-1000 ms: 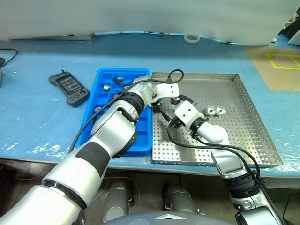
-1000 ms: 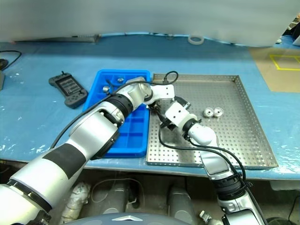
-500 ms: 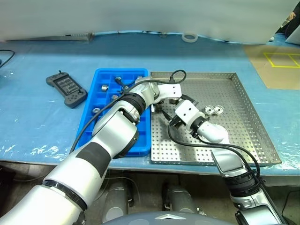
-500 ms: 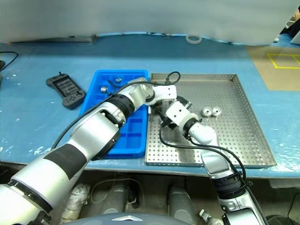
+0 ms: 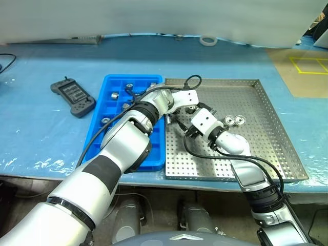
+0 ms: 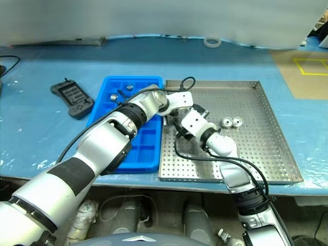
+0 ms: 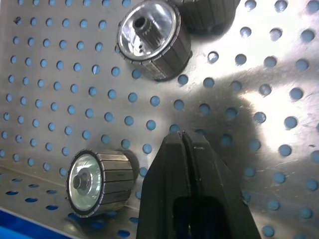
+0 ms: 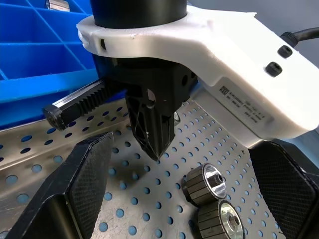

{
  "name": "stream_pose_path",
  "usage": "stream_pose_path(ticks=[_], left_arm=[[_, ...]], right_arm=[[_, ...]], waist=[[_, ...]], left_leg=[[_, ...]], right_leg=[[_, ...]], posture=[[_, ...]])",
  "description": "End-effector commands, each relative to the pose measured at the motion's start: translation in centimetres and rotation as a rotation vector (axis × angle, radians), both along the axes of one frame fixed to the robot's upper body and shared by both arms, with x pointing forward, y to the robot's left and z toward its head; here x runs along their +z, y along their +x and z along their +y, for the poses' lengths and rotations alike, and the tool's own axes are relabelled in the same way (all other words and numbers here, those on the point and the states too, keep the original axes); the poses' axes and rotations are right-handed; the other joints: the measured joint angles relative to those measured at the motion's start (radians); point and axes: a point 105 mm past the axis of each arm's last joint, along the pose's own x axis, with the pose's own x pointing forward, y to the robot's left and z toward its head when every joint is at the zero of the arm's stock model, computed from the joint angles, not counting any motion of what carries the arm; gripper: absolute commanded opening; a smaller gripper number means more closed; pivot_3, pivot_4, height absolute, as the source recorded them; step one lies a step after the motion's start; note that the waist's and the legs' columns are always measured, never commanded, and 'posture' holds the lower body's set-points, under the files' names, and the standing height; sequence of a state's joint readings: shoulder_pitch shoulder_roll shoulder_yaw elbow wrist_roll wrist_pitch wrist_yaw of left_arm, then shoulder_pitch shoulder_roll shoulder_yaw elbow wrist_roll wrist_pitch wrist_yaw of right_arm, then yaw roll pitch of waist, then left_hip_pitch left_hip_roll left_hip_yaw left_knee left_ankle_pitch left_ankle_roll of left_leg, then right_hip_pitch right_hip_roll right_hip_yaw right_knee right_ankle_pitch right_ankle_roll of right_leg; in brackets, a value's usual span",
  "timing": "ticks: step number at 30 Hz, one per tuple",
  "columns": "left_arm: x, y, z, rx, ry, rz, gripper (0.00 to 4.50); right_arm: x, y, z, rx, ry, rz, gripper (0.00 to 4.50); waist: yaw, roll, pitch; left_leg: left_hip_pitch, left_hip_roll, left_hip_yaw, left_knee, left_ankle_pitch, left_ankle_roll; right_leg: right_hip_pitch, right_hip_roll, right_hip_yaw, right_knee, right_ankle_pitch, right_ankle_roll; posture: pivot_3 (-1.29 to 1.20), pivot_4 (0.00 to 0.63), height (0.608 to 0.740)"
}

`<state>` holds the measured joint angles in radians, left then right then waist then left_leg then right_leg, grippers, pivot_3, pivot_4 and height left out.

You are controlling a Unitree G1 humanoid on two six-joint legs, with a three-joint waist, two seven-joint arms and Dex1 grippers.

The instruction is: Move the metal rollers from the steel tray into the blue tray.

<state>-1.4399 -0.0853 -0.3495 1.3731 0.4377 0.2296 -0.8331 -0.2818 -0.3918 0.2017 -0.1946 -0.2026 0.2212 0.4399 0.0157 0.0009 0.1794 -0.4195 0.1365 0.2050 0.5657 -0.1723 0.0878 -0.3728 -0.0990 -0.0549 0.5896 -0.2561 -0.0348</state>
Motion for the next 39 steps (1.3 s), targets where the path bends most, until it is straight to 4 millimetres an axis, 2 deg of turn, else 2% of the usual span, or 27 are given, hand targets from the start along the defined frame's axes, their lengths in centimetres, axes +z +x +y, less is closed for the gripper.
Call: stream_pose_path(ticks=[1, 5, 9, 10, 14, 16, 19, 20, 24, 26, 28, 30, 32, 36, 39], left_arm=[[3.6, 0.1, -2.2, -0.040, -0.083, -0.072, 0.05], [5.8, 0.9, -2.3, 0.000, -0.140, -0.153, 0.05], [6.2, 1.4, -2.0, 0.019, -0.137, -0.196, 0.05], [6.2, 1.4, -1.9, 0.027, -0.149, -0.191, 0.05], [7.7, 1.5, -1.9, 0.065, -0.315, -0.129, 0.05], [9.6, 1.6, -1.3, 0.055, -0.458, -0.074, 0.05], [12.1, 1.8, 1.7, 0.004, -0.640, -0.019, 0.05], [12.2, 1.9, 3.7, -0.011, -0.667, -0.005, 0.05], [11.9, 1.0, 11.3, -0.085, -0.818, 0.003, 0.05], [11.0, 0.2, 15.1, -0.047, -0.883, 0.012, 0.05], [9.8, -1.3, 18.0, -0.004, -0.938, 0.014, 0.05], [8.7, -3.5, 19.6, 0.020, -0.967, 0.037, 0.05], [8.1, -5.4, 20.8, 0.065, -0.998, 0.036, 0.05], [8.7, -7.2, 21.6, 0.162, -1.056, -0.023, 0.05], [9.0, -7.9, 21.8, 0.215, -1.060, -0.053, 0.05]], right_arm=[[1.4, -0.1, 1.0, 0.046, 0.011, -0.054, 4.50], [1.4, -0.2, 1.1, 0.044, 0.015, -0.057, 4.50], [1.3, -0.4, 1.1, 0.035, 0.024, -0.056, 4.50], [1.8, -0.1, 0.7, 0.013, 0.058, -0.063, 4.50], [3.7, 1.2, -1.2, -0.068, 0.139, -0.099, 4.50], [4.0, 1.5, -1.4, -0.029, 0.121, -0.092, 4.50], [4.9, 2.2, -1.4, 0.057, 0.084, -0.077, 4.50], [5.2, 2.6, -1.3, 0.094, 0.056, -0.070, 4.50], [5.6, 4.5, -0.9, 0.223, -0.068, -0.021, 4.50], [5.1, 6.1, -1.1, 0.239, -0.152, 0.002, 4.50], [4.6, 7.6, -1.2, 0.243, -0.226, 0.009, 4.50], [4.3, 8.8, -1.3, 0.245, -0.258, 0.019, 4.50], [3.6, 9.7, -1.0, 0.252, -0.273, 0.062, 4.50], [2.4, 10.3, -0.2, 0.274, -0.324, 0.118, 4.50], [1.8, 10.0, 0.4, 0.329, -0.399, 0.161, 4.50]], waist=[[0.003, 0.000, 0.000], [0.000, 0.000, 0.000], [-0.002, 0.000, 0.000], [-0.002, 0.000, 0.000], [-0.001, 0.000, 0.000], [-0.002, 0.000, 0.000], [-0.005, 0.001, 0.001], [-0.008, 0.001, 0.001], [-0.023, 0.002, 0.001], [-0.023, 0.002, 0.001], [-0.016, 0.002, 0.001], [0.006, 0.002, 0.001], [0.022, 0.001, 0.001], [0.064, 0.001, 0.001], [0.073, 0.001, 0.001]], left_leg=[[-0.001, 0.000, 0.000, 0.000, 0.000, 0.000], [-0.001, 0.000, 0.000, 0.001, -0.001, 0.001], [-0.001, 0.000, 0.000, 0.000, -0.001, 0.001], [-0.001, 0.000, 0.000, 0.000, -0.001, 0.001], [-0.001, 0.000, 0.000, 0.000, -0.001, 0.001], [-0.001, 0.000, 0.000, 0.001, -0.001, 0.001], [-0.001, 0.000, 0.000, 0.002, -0.001, 0.001], [-0.001, 0.000, 0.000, 0.002, 0.000, 0.001], [0.000, 0.001, 0.000, 0.000, 0.000, 0.000], [0.000, 0.001, 0.000, 0.000, 0.000, 0.000], [-0.002, 0.001, 0.000, 0.001, 0.000, 0.000], [-0.014, 0.001, 0.000, 0.008, 0.000, 0.000], [-0.023, 0.002, -0.003, 0.013, 0.000, 0.000], [-0.027, 0.001, -0.004, 0.017, 0.001, 0.000], [-0.020, 0.002, -0.003, 0.018, 0.002, 0.001]], right_leg=[[0.000, 0.000, 0.000, 0.000, 0.000, 0.000], [0.000, -0.001, -0.001, 0.000, 0.000, 0.000], [0.000, -0.001, -0.001, 0.000, 0.000, 0.000], [0.000, -0.001, -0.001, 0.000, 0.000, 0.000], [-0.001, -0.001, -0.001, 0.000, 0.000, 0.000], [0.000, -0.001, -0.001, 0.001, 0.000, 0.000], [-0.001, -0.001, -0.001, 0.002, 0.000, 0.000], [-0.001, -0.001, -0.001, 0.002, 0.000, 0.000], [-0.001, 0.000, -0.001, 0.003, 0.000, 0.000], [-0.001, 0.000, -0.002, 0.004, 0.000, -0.001], [-0.004, 0.000, -0.003, 0.009, 0.000, -0.001], [-0.016, -0.001, -0.004, 0.020, -0.006, -0.011], [-0.023, -0.001, -0.007, 0.027, -0.006, -0.011], [-0.026, -0.002, -0.008, 0.030, -0.008, -0.014], [-0.019, -0.002, -0.007, 0.030, -0.007, -0.017]], posture=[[-0.16, 0.150, 0.740], [-0.18, 0.150, 0.740], [-0.20, 0.150, 0.740], [-0.20, 0.150, 0.740], [-0.20, 0.150, 0.740], [-0.18, 0.150, 0.740], [-0.16, 0.150, 0.740], [-0.13, 0.150, 0.740], [-0.07, 0.150, 0.740], [-0.02, 0.150, 0.740], [0.00, 0.150, 0.740], [0.03, 0.150, 0.740], [0.06, 0.150, 0.740], [0.12, 0.150, 0.740], [0.16, 0.150, 0.740]])
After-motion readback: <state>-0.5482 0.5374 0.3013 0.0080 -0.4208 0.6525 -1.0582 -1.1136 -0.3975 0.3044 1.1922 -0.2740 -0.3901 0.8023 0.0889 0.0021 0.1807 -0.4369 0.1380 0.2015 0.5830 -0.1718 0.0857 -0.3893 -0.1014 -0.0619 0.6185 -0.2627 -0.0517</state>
